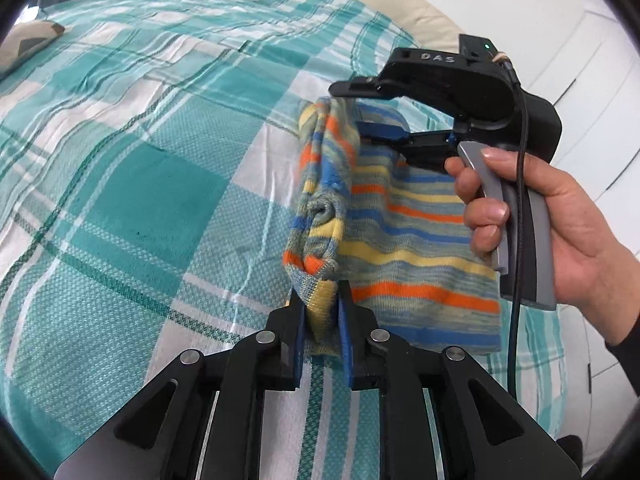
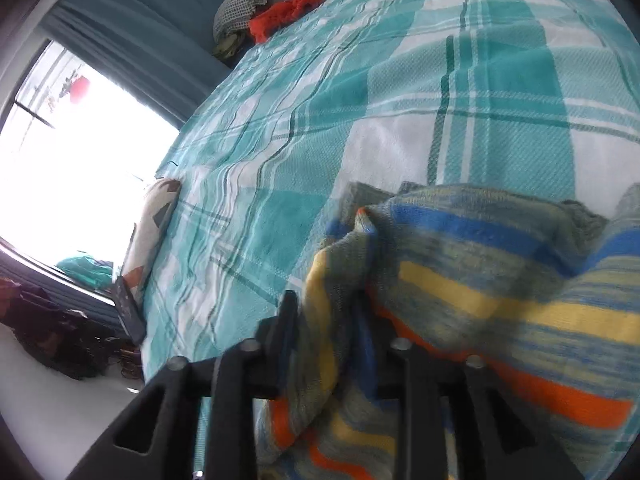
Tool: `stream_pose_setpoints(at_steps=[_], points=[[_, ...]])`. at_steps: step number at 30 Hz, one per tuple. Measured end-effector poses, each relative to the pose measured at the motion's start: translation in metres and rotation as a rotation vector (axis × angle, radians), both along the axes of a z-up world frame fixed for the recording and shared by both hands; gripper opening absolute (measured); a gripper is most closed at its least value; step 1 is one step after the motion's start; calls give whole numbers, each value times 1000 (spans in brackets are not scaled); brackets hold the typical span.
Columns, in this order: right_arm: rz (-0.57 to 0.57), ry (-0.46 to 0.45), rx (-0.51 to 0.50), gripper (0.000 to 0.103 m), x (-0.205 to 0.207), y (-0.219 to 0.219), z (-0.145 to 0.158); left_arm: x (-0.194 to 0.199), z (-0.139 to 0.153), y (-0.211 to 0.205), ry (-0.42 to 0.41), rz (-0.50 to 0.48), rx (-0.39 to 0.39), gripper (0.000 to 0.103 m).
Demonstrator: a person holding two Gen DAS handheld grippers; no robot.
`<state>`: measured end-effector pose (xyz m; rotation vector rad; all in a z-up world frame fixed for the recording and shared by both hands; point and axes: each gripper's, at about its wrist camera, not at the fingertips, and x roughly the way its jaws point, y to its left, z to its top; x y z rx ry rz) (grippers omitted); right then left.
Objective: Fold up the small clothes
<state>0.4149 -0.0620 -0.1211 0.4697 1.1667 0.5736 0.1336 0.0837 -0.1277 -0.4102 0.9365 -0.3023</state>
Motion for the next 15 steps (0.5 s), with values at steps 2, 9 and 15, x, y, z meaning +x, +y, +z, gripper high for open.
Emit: stream_pose_setpoints(at_steps=[2,9,15], points=[[-63,-14,91,54,-4,-15,10,-6,10,6,-7,25,13,43],[30,-156,-18,54,-70,-56,60,0,31,10,-93,14,42,67],[236,-127,-291,48,-181,-52,8,31,-14,9,90,26,160,33]])
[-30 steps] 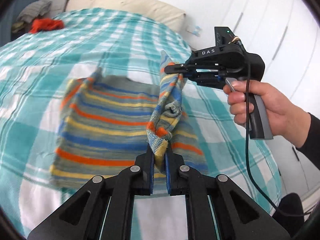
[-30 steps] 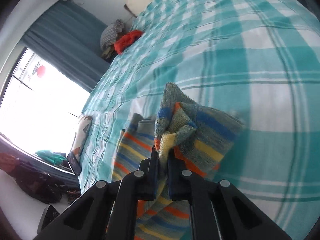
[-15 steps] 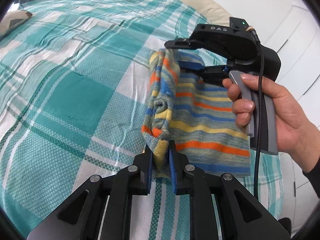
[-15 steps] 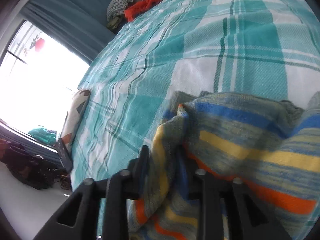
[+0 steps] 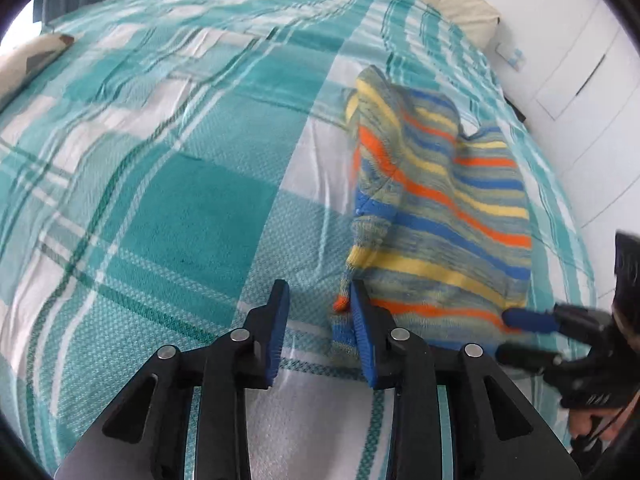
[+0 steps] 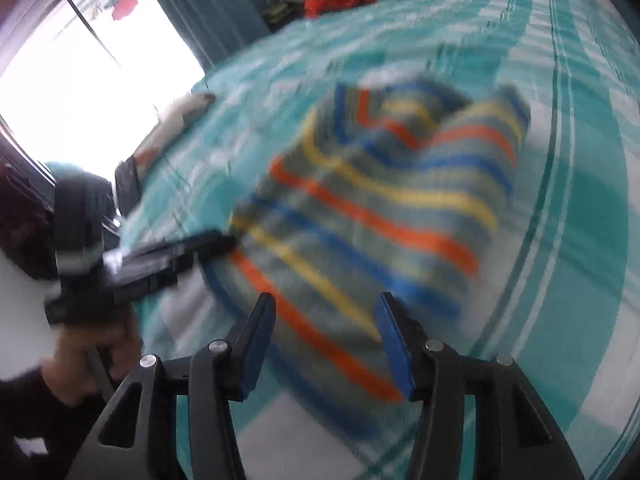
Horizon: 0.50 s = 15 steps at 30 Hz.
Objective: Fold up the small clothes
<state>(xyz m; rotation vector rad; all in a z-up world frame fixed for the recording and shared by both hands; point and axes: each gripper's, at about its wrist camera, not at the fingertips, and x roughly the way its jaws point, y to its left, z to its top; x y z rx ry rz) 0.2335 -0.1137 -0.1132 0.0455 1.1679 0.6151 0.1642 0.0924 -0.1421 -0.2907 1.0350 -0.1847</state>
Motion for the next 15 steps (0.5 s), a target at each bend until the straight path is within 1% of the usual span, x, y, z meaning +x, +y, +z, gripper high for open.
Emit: stream_pose_setpoints(at_steps=[1,2,3,4,5,6,8,10,11,12,13,14,15], points=[[4,11,-53,46,-12,-1,-15,-3,3,3,-5,2,0,33],[-8,-37,-62,45,-24,-3,-12,-6,8,5,-9,9,16,37],[-28,-73,-64,45,-32,-5,-4,-11,15,8,-15,25,32,49],[-53,-91,-63,45,-36,-6,6,-18,22,11,-34,39,30,55],[-78,-115,-48,45,-40,-8,17,-22,29,14,-62,45,14,64],[-95,-153,-26,46,-43,-9,29,-25,36,14,-92,39,-2,69],[-99,-228,-23,46,-42,-6,45,-19,43,7,-123,4,-6,72],[-93,-250,-32,47,-27,2,49,1,46,-11,-127,-45,17,73],[-101,-251,-38,47,-18,5,45,12,45,-20,-128,-67,34,77],[-117,-236,-51,47,-7,6,36,24,40,-27,-113,-70,70,79],[-146,-191,-76,47,5,7,21,37,30,-30,-81,-48,130,79],[-165,-112,-80,47,17,5,2,46,21,-30,-44,-20,183,79],[-180,-80,-72,45,20,4,-8,49,14,-24,-14,-7,185,78]])
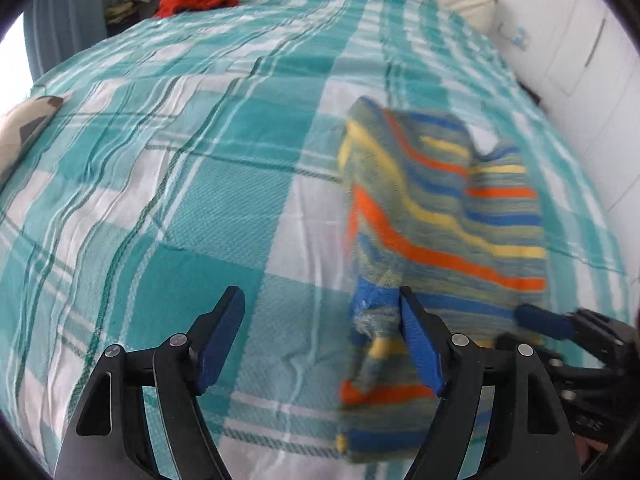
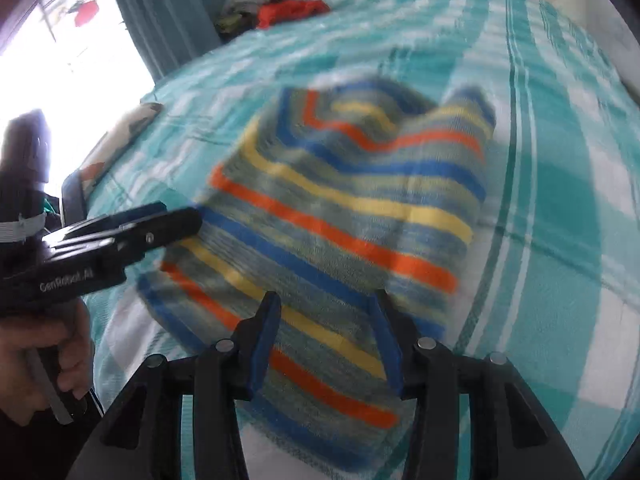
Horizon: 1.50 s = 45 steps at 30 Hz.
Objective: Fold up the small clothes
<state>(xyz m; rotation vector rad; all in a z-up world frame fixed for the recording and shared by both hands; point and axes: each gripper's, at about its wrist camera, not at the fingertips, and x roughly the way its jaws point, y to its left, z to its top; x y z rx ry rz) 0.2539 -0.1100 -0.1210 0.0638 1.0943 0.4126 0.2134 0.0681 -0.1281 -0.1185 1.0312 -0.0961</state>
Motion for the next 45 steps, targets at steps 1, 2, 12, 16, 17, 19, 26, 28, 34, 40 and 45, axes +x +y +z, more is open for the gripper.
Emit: stream_pose_setpoints(at_steps=[1,2,12,16,17,19,26,28,34,40,45], points=[[-10,-22,-6,44,-3,0,4,-3,0,9,8,16,-43,78],[-15,-40,-27,44,-10,2,15,-10,4,19,-4,34,-85,77],[-158,-187,-318,84,-108,-2,72,-118,18,47,-101,-8,-107,87],[-231,-156,-335,84,-121,-17,68,-124,5,52,-78,32,-160,87],[-244,-156,-347,84,-123,-19,69,-125,3,51,-71,34,-160,87],[-260,-158,-359,85,-130,-23,70,-127,3,45,-71,17,-141,87],[-289,-162,-405,84,-140,-28,70,-130,2,31,-75,-30,-94,87],[-298,-161,-410,84,-142,-29,70,-130,1,31,-76,-28,-90,87],[-316,-162,-431,84,-148,-32,70,-129,0,31,-71,-23,-77,87],[-335,-153,-443,84,-149,-36,68,-129,-2,29,-67,-28,-55,87],[-334,-146,-374,84,-148,-43,66,-116,14,37,-91,-43,-186,87]])
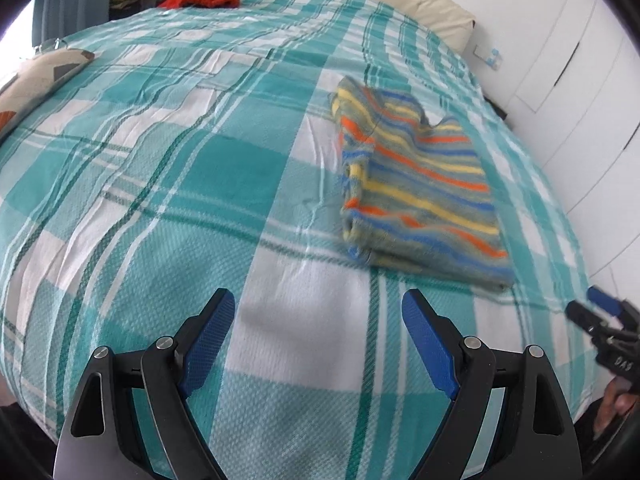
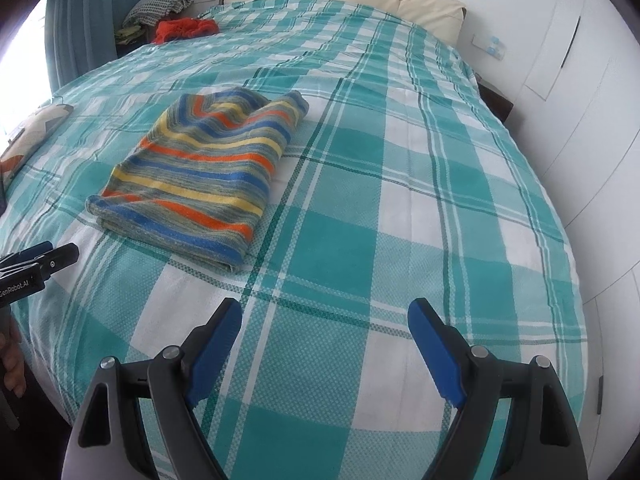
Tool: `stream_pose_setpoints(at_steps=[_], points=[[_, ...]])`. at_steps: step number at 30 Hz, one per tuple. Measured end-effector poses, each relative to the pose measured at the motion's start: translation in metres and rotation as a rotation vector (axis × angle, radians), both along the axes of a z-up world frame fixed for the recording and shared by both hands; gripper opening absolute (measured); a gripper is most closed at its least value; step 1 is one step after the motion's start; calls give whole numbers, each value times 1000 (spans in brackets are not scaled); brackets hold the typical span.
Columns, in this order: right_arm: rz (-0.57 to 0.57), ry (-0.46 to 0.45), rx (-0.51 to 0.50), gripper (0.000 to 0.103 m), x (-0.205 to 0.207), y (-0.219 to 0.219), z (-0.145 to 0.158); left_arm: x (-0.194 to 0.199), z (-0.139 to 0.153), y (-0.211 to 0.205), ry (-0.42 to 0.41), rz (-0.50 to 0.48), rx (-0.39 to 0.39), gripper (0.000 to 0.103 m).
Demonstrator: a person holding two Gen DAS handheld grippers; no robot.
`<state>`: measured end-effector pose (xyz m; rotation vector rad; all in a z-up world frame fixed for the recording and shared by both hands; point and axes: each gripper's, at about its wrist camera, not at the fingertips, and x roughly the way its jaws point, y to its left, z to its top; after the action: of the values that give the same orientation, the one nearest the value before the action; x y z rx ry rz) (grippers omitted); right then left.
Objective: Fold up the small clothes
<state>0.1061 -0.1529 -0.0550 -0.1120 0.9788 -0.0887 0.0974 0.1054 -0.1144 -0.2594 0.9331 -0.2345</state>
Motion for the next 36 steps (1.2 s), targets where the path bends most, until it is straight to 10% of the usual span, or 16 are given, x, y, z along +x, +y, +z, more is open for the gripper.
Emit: stream_pose_setpoints(at_steps=[5,17,19,21,33,36], points=[[40,10,269,84,36,-21,-10,65,10,6,11,-38,-134,94],[42,42,880,84,199,-41,-88,187,-32,-41,111,-248,-157,87],[75,19,890,79,215,-32,-94,197,-36,-42,121,-255,-159,73],[109,60,884,36,229,-19,-102,200,-41,-45,137,-279,-173,19],[190,-111,710,20,228,0,-23,194,38,-76,-79,-283,-90,15],[145,-130,669,23,245,-14,-18,218,22,-102,-31,-229,91,55]])
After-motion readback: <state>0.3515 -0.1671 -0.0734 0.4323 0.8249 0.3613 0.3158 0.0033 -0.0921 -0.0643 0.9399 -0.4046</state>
